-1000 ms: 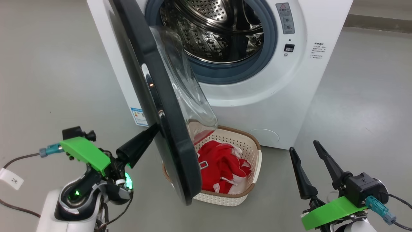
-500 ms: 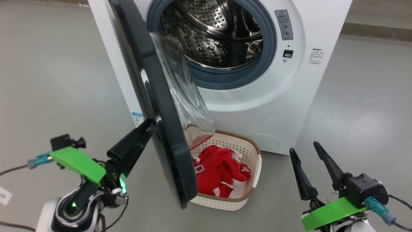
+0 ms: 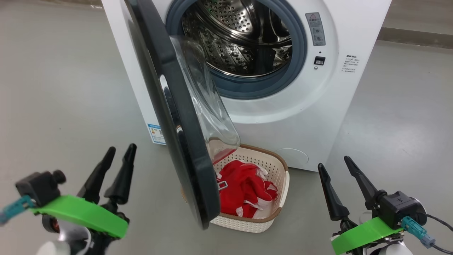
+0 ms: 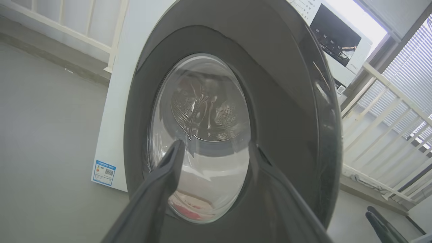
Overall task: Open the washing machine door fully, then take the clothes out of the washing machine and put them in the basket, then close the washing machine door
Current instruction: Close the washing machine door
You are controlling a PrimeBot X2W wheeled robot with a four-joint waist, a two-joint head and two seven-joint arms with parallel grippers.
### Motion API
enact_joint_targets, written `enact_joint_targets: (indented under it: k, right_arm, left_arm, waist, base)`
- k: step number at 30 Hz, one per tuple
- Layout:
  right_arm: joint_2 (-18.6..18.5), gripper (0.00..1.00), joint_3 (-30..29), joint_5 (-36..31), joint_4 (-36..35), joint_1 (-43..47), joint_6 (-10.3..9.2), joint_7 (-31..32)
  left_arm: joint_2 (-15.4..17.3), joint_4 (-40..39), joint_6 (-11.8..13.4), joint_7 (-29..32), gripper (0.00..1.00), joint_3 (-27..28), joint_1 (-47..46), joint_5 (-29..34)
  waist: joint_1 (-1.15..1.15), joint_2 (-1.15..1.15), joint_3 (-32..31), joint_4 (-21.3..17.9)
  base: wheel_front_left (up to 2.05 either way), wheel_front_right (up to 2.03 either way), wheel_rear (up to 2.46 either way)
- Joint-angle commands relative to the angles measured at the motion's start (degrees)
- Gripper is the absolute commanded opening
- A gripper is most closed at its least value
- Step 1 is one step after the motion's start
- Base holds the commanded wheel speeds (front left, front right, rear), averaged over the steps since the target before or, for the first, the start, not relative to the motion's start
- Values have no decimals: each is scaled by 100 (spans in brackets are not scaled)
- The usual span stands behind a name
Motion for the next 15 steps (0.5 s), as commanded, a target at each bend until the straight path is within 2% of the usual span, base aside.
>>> enact_joint_targets:
  k: [1, 4, 5, 15]
  right_arm:
    - [-45, 100, 145, 27, -145, -78, 28, -36]
    - [-45, 100, 153, 24, -160, -76, 28, -36]
    - [-45, 100, 147, 17, -169, -73, 28, -36]
    - [-45, 100, 121, 5, -210, -78, 28, -36]
  left_arm:
    - [182, -192, -48, -217, 100, 116, -56, 266]
    - [292, -238, 96, -753, 100, -50, 47, 1048]
    - [370, -267, 226, -1062, 100, -145, 117, 1516]
    - [541, -408, 613, -1884, 100, -321, 472, 2720]
  waist:
    - [0, 0, -5, -14]
    - [0, 0, 4, -49]
    - [0, 0, 17, -75]
    - [0, 0, 77, -184]
  base:
    - [0, 0, 0]
    - [0, 0, 0]
    - [0, 0, 0]
    - [0, 0, 0]
